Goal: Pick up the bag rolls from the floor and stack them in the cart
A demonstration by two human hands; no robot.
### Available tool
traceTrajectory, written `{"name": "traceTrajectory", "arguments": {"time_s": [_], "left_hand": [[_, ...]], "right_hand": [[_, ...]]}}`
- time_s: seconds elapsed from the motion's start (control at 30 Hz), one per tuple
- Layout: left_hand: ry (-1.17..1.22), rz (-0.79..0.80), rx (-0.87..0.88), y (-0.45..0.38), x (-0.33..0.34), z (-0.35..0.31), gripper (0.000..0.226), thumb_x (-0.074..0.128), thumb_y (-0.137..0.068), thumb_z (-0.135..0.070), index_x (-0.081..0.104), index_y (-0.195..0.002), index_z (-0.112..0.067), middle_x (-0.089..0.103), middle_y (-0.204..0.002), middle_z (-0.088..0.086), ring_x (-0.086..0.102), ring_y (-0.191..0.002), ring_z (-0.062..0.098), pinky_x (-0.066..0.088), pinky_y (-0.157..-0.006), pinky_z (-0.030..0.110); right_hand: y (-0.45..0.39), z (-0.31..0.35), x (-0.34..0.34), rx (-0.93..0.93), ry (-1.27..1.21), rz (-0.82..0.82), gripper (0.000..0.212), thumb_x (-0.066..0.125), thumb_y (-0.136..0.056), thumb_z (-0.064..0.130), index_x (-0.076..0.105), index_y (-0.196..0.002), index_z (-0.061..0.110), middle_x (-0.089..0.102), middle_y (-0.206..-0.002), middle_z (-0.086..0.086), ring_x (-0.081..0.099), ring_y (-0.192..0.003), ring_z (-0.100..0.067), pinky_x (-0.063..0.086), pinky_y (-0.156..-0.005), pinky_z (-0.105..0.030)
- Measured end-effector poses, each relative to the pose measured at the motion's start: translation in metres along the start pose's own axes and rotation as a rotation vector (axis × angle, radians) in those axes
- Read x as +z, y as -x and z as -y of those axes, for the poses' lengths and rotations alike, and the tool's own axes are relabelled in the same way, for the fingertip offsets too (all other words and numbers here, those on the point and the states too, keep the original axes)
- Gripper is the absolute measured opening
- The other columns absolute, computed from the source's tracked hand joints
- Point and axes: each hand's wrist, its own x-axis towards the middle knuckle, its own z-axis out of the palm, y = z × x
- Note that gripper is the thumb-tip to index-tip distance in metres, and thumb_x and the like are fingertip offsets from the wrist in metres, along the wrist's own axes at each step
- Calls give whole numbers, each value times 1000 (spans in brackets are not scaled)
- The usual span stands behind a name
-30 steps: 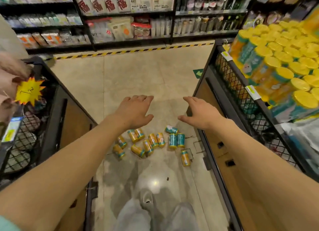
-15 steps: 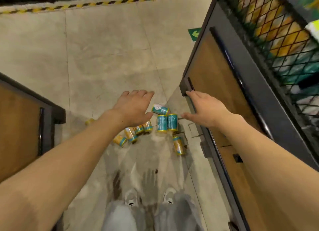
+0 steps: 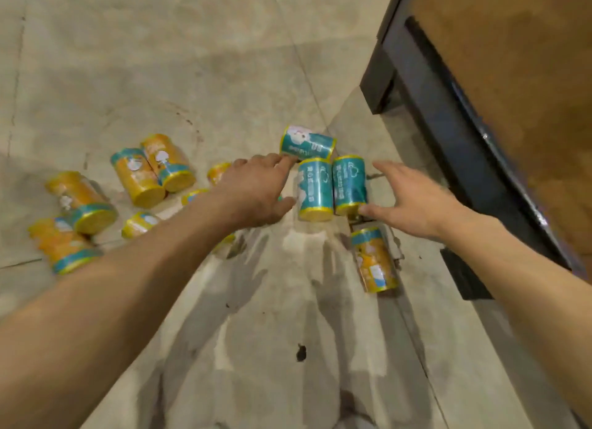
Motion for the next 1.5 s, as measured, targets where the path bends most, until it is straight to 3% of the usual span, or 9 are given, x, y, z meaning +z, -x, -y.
{"name": "traceTrajectory", "arguments": {"time_s": [0.23,0.67,0.87,1.0,1.13,1.3,1.37,1.5], "left_hand": [[-11,-39,34,-13,65,11,77,54,-94,-50,25,-156,-17,44,-151,13,46,-133,36,44,-101,48],[30,-40,14,-11,47,1,77,54,-95,-51,21,-157,-21,44,-151,10,46,-135,33,44,-103,45],[91,1,10,-12,59,-7,79,55,-95,-51,19,-158,-20,42,-153,11,46,-136,34,44,-104,46],[111,20,1,-18,66,-6,81,55,-94,-52,17,-159,-20,40,-155,11,45,-137,34,45,-104,48],[153,33,-10,-20,72,-4,80,56,-94,-51,20,-158,-21,41,-154,10,45,-137,32,45,-105,49],[181,41,-21,-24,76,4,82,58,-92,-51,21,-158,-20,42,-154,12,46,-137,33,45,-106,48],[217,40,-39,-27,76,6,82,59,-91,-52,22,-158,-21,43,-153,11,47,-135,32,45,-106,47],[305,11,-57,-34,76,0,79,59,-93,-52,26,-157,-19,45,-152,13,46,-137,31,43,-108,46]], "right_hand": [[-17,-19,74,8,-34,-78,96,69,-82,62,26,-158,19,36,-161,-7,37,-146,-28,35,-117,-42],[13,-18,83,108,-146,-91,91,66,-87,61,22,-159,28,33,-162,-1,34,-147,-23,34,-115,-41],[16,-24,119,348,-255,-53,94,67,-85,62,21,-158,23,36,-158,-7,39,-143,-29,39,-108,-43],[6,-29,159,577,-482,-15,101,76,-73,63,28,-150,18,46,-143,-13,48,-131,-35,44,-104,-48],[0,-29,185,682,-527,-36,107,80,-61,67,35,-143,16,40,-149,-12,45,-133,-36,44,-103,-47],[-2,-23,190,720,-519,-95,86,81,-62,58,41,-127,18,56,-123,-9,56,-115,-33,47,-89,-40],[-4,-26,187,742,-654,-116,79,82,-63,53,44,-123,19,59,-113,-6,60,-105,-30,52,-88,-42],[-9,-27,179,730,-1182,-232,65,89,-67,40,55,-118,19,68,-102,-3,68,-90,-22,59,-83,-42]]}}
